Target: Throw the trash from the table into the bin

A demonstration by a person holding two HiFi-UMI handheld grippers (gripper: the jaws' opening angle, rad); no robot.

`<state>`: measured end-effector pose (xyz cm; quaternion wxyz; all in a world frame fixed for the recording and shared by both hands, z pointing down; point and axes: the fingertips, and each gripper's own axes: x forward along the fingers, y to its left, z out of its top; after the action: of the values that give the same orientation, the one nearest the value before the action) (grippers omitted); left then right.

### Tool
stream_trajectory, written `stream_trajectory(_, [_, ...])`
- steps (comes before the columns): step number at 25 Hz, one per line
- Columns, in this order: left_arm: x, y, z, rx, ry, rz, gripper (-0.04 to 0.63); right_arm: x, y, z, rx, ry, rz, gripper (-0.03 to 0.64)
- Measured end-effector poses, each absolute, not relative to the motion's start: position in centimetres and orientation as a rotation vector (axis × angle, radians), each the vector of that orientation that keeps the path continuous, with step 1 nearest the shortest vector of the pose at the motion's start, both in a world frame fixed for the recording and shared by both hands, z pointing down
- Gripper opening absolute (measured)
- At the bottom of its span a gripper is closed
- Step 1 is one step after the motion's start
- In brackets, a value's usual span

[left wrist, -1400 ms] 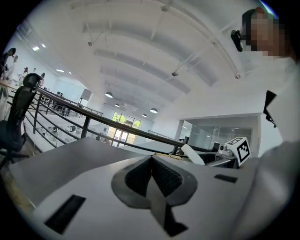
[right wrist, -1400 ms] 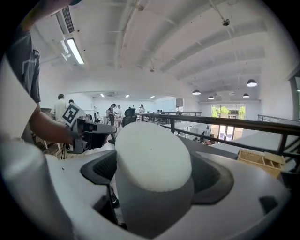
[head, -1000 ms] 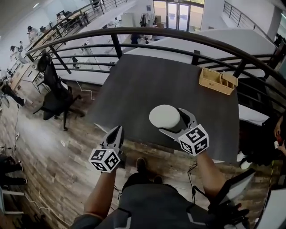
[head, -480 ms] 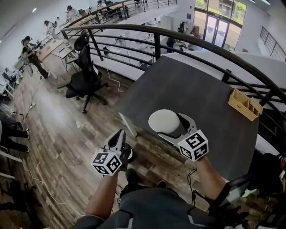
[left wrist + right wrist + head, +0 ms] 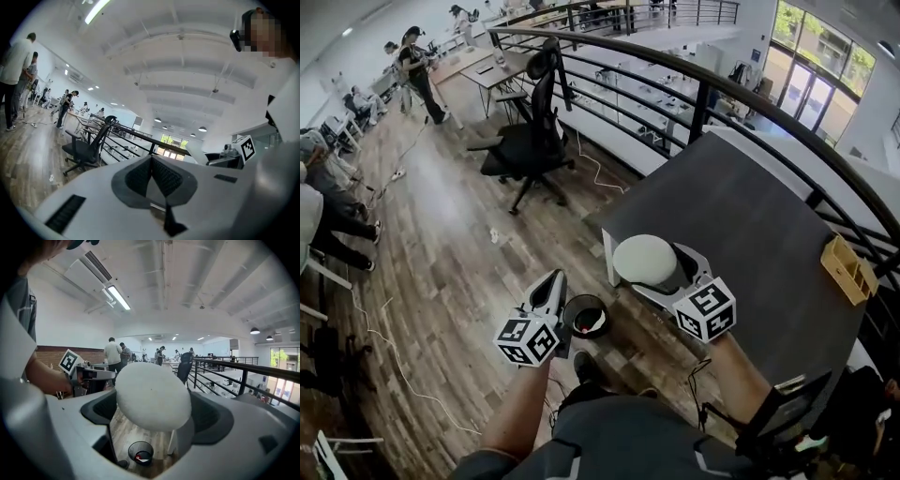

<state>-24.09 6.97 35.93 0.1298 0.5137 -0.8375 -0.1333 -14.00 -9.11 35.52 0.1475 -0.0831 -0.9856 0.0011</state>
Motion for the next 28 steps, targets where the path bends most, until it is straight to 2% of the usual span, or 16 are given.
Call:
stream_trajectory(15, [-34.7,14.5,38.5,1.423,-2.47,-0.362,0.011,-26.0,-1.1,38.8,-0.372,-2.786,0.028,0.5])
stream_trajectory(22, [-37.6,16.2,43.4,1.269,-2.487,-0.372,0.011,-29.1,0.5,43.2,-0.466,-2.719,0.056,0.499])
stream_trajectory(28, [-40.6,17.3,50.5,1.171,-2.484,-0.357,0.011,-32.2,1.1,51.4,-0.503,-2.63,0.129,0.499])
